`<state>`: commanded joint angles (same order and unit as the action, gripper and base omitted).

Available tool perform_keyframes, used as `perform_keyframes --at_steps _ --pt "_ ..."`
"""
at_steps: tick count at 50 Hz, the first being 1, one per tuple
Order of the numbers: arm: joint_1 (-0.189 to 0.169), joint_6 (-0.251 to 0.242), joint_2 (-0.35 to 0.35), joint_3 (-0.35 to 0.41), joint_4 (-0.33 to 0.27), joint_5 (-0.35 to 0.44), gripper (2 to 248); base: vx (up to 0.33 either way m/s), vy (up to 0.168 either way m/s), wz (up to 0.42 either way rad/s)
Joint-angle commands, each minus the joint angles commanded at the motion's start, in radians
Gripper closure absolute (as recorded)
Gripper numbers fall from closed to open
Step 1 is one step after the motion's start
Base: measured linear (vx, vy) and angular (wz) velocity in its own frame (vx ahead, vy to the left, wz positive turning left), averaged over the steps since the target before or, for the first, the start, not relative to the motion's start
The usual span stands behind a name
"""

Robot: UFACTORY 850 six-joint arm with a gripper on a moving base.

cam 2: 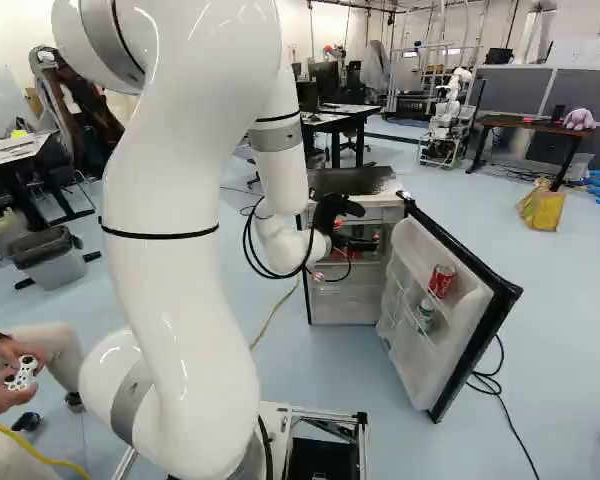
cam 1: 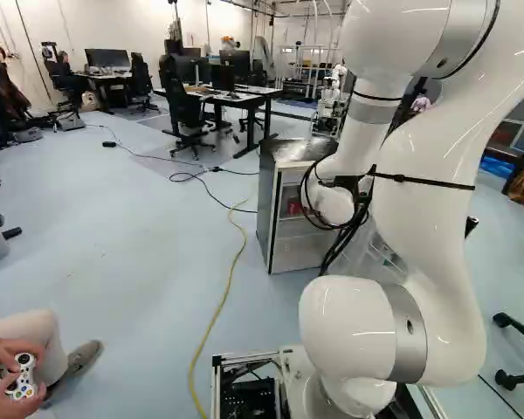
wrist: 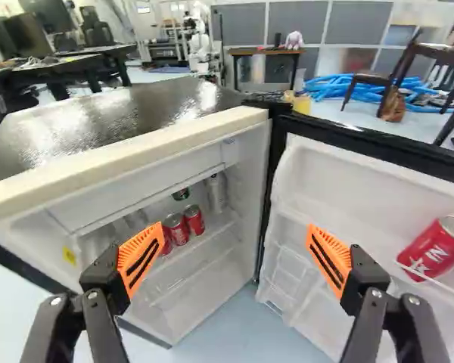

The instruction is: Grab a drink from the fridge

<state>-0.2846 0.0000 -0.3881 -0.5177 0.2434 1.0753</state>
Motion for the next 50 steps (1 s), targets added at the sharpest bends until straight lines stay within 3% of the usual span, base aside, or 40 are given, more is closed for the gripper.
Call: perform_keyframes --at_steps 37,50 --pt "0.0 0.0 -0.008 -0.003 -0.383 -0.157 3 0.0 0.0 0.0" --pt "0.0 0.0 -0.048 -0.017 -0.42 -0.166 3 0.0 0.0 0.0"
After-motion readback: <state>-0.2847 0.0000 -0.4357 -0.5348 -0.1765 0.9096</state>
